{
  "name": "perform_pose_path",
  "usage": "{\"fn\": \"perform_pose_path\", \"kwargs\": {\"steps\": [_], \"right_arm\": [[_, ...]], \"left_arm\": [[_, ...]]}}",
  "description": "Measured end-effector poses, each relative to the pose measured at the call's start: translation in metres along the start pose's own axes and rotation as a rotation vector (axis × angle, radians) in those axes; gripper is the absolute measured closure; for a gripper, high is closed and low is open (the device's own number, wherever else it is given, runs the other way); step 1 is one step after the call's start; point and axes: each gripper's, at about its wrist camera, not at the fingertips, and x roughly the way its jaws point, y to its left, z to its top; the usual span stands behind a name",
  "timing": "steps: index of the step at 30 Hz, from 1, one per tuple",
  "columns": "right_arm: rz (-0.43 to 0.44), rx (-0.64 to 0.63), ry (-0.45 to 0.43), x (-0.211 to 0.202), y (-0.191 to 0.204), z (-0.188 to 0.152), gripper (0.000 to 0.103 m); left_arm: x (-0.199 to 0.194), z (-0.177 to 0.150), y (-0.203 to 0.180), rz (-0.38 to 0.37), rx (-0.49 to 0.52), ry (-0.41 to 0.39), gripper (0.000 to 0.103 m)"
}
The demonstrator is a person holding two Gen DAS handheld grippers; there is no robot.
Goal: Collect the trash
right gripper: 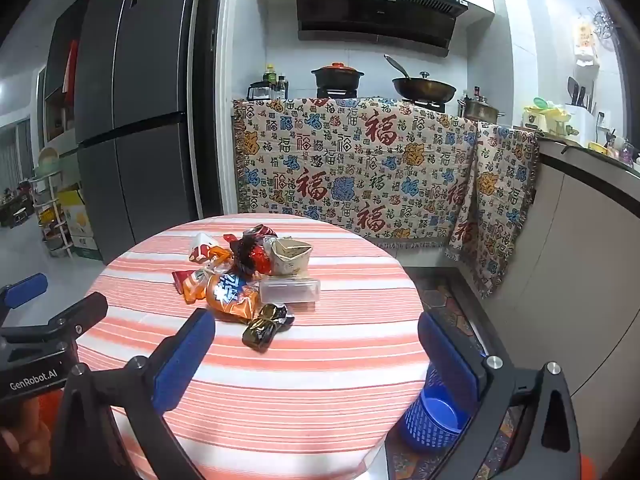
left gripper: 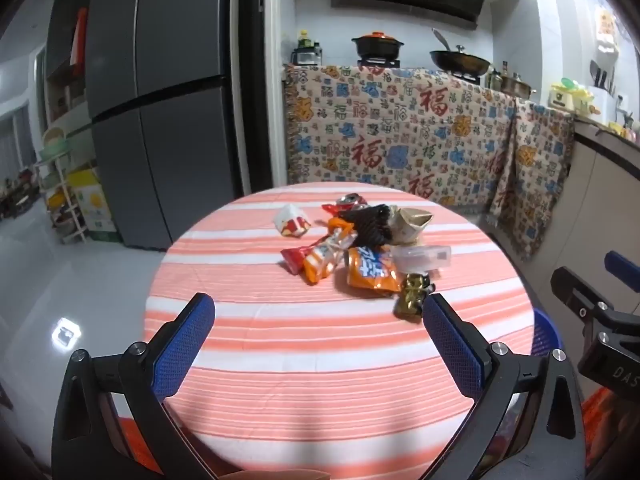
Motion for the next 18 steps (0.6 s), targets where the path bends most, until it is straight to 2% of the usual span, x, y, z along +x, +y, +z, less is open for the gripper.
{"fn": "perform_pose_path", "kwargs": {"steps": [2, 18], "right_arm": [[0.006, 0.006, -0.013, 0.001, 0.000, 0.000, 0.000], [-0.006, -0.030, -0.001, 0.001, 0.013, -0.001, 0.000]], "left_arm": [[0.003, 0.004, 0.008, -0.011, -0.034, 0.020, 0.000], [0.005, -0.006, 0.005, -0.002, -0.020, 0.009, 0.000]]}}
